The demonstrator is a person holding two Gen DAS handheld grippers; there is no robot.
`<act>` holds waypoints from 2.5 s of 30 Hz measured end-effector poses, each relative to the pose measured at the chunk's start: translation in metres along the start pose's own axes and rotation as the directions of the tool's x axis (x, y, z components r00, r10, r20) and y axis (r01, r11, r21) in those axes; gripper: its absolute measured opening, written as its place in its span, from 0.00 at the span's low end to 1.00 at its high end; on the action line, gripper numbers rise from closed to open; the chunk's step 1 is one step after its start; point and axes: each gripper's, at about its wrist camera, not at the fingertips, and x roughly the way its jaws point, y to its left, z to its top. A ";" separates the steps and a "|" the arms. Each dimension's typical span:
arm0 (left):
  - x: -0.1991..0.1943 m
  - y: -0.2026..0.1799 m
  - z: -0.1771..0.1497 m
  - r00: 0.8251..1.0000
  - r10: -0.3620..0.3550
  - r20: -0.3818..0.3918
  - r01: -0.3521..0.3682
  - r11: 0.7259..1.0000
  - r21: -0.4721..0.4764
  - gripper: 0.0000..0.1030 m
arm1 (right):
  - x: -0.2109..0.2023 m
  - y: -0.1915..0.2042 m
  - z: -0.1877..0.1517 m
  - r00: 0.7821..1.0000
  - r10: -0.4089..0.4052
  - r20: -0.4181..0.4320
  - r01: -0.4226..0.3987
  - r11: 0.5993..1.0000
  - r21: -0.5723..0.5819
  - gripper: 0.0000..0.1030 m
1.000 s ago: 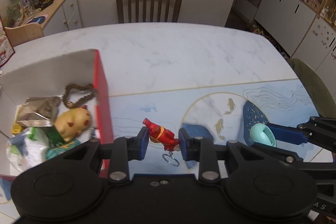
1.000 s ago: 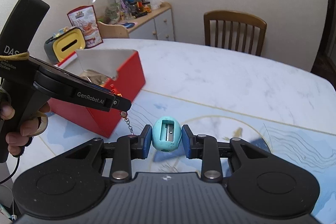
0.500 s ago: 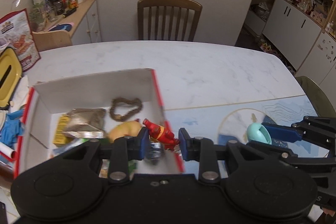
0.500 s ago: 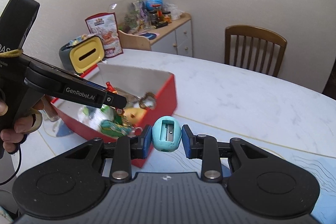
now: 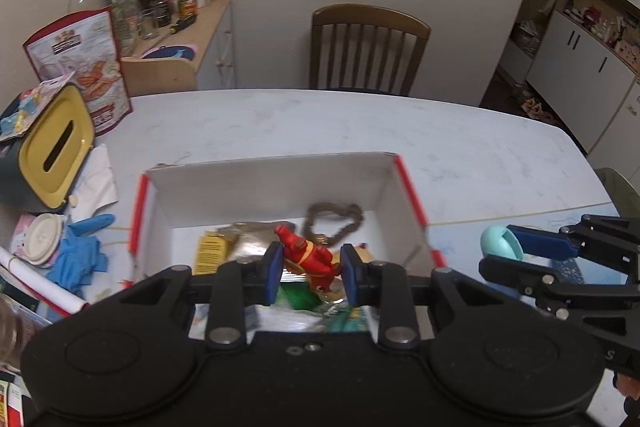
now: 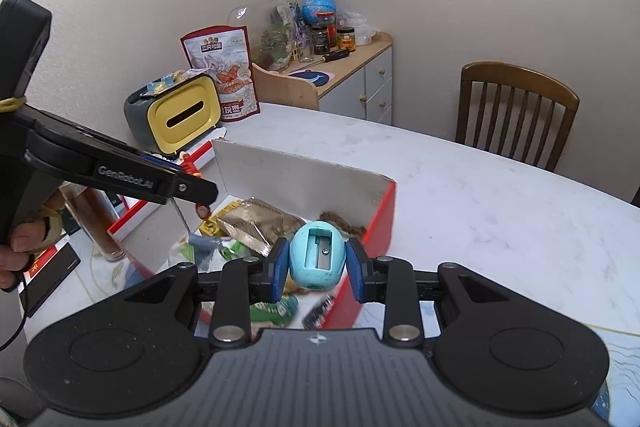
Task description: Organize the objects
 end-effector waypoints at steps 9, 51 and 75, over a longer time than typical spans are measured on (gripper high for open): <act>0.020 0.038 -0.003 0.998 0.037 -0.042 -0.038 0.999 -0.013 0.28 | 0.049 0.018 0.014 0.999 -0.015 -0.040 0.014 0.999 -0.036 0.29; 0.095 0.063 -0.048 0.970 0.049 -0.238 -0.040 0.998 0.044 0.36 | 0.162 0.025 0.012 0.971 -0.037 -0.238 0.041 0.999 0.012 0.46; 0.020 0.046 -0.048 0.998 0.045 -0.053 -0.044 0.999 0.027 0.71 | 0.045 0.041 0.013 0.999 0.027 -0.038 -0.025 0.998 0.051 0.62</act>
